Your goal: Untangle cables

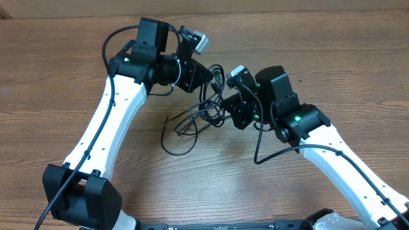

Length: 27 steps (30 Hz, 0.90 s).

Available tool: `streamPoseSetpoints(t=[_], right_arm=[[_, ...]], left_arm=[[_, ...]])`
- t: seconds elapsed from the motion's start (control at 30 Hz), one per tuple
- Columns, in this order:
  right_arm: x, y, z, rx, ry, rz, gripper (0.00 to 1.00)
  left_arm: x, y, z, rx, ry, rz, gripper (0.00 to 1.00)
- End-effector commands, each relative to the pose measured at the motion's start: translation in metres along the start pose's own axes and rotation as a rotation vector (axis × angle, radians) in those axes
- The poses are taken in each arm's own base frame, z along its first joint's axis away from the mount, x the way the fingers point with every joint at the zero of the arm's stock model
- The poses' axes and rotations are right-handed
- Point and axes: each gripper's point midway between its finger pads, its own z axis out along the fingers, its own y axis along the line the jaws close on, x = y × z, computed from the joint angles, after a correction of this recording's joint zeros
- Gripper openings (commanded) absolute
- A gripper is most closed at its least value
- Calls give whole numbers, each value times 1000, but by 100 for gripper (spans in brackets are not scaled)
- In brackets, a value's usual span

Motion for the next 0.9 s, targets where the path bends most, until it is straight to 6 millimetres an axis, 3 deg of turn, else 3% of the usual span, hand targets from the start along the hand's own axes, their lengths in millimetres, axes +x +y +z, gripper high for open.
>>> streamPoseSetpoints(t=[0.0, 0.07, 0.2, 0.27, 0.4, 0.57, 0.77, 0.87], right_arm=[[-5, 11, -3, -49, 2, -7, 4], [-2, 11, -3, -49, 14, -2, 4], [-1, 11, -3, -48, 15, -1, 4], [-4, 9, -3, -41, 6, -5, 7], [-13, 2, -3, 0, -33, -22, 26], [-30, -3, -4, 35, -98, -58, 30], [-33, -15, -5, 106, -108, -58, 33], [-33, -18, -5, 119, -111, -57, 33]], left_arm=[[-2, 35, -3, -183, -17, -176, 4], [-1, 42, -4, -229, -24, -226, 4], [-1, 39, -4, -212, -21, -228, 4], [-1, 30, -2, -160, -12, -184, 4], [2, 1, 1, 7, 10, -52, 4], [6, -21, -1, 137, 20, 13, 4], [4, -47, -7, 292, -3, 65, 4], [4, -48, -7, 297, -4, 64, 4]])
